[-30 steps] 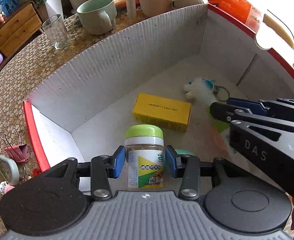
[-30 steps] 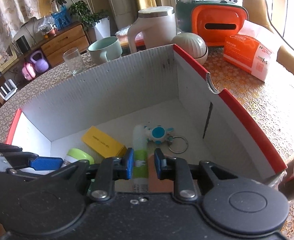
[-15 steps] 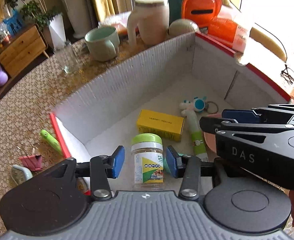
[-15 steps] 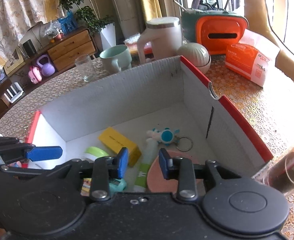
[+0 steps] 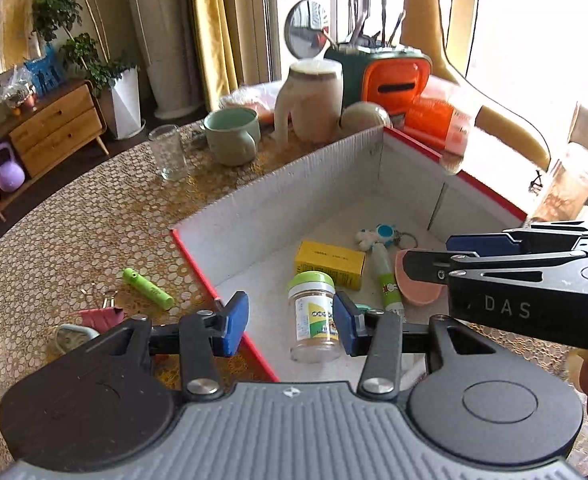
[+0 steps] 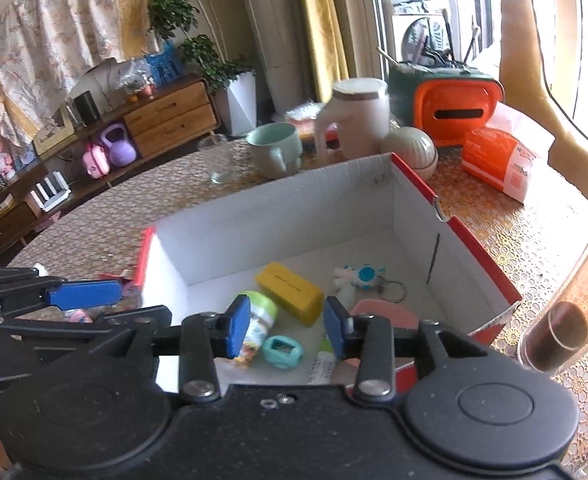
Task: Organize rigid objects
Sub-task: 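Open the right gripper to drop the marker while the left gripper lowers and releases the jar, then withdraw both open grippers from the red box back over the table, then grasp the clear bottle of purple balls with the left gripper while the right gripper grasps the pink pig toy, then carry the bottle and pig toy over the red box with both grippers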
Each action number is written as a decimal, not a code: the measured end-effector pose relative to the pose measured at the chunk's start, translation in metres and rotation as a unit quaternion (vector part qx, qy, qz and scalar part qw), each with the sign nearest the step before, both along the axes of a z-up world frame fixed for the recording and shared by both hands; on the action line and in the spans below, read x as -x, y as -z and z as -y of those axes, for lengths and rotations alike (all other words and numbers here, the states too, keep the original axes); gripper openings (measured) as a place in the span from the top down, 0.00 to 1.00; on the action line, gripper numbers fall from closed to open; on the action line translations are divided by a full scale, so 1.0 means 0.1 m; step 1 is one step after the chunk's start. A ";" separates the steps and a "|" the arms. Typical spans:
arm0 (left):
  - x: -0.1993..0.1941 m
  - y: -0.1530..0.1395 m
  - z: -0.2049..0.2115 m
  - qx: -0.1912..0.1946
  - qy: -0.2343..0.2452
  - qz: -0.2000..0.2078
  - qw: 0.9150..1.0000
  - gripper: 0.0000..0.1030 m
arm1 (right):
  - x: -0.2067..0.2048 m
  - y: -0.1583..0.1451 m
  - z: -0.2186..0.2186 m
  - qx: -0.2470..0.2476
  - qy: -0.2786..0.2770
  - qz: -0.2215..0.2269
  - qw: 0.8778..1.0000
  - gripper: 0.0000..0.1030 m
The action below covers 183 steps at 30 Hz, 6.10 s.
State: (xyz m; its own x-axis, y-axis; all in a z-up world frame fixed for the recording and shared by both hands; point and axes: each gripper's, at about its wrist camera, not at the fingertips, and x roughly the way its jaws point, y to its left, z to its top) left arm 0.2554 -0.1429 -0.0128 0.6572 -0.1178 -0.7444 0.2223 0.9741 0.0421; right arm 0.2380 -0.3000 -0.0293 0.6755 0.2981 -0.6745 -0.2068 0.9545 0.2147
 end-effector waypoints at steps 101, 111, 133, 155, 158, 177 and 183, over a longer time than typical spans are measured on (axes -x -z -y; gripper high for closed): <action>-0.39 1.23 -4.02 0.012 -0.297 0.049 0.954 0.20 | -0.07 0.91 -2.86 0.046 -0.234 0.025 0.971 0.21; -0.49 1.34 -4.02 -0.002 -0.288 0.050 0.956 0.20 | -0.17 0.99 -2.91 0.050 -0.233 0.009 0.971 0.35; -0.39 1.27 -3.82 -0.008 -0.273 0.055 0.961 0.59 | -0.09 0.94 -2.83 0.044 -0.206 0.001 0.978 0.63; 0.41 0.64 -3.00 0.012 -0.212 0.051 0.976 0.59 | 0.61 0.31 -2.17 -0.001 -0.176 0.036 0.984 0.63; 0.54 0.50 -2.82 0.021 -0.199 0.051 0.978 0.59 | 0.70 0.22 -2.06 0.002 -0.163 0.037 0.986 0.63; 0.94 -0.09 -1.54 0.012 -0.096 0.039 0.994 0.59 | 0.84 -0.20 -1.07 -0.016 -0.100 0.079 0.992 0.63; 0.85 -0.22 -1.14 0.014 -0.061 0.044 0.997 0.59 | 0.73 -0.22 -0.75 -0.011 -0.073 0.086 0.994 0.63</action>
State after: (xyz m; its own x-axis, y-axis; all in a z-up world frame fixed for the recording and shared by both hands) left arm 0.1703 -0.0293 0.0088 0.7308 -0.0532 -0.6805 0.0986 0.9947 0.0281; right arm 0.1650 -0.2251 -0.0072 0.7283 0.4146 -0.5455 -0.3785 0.9071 0.1841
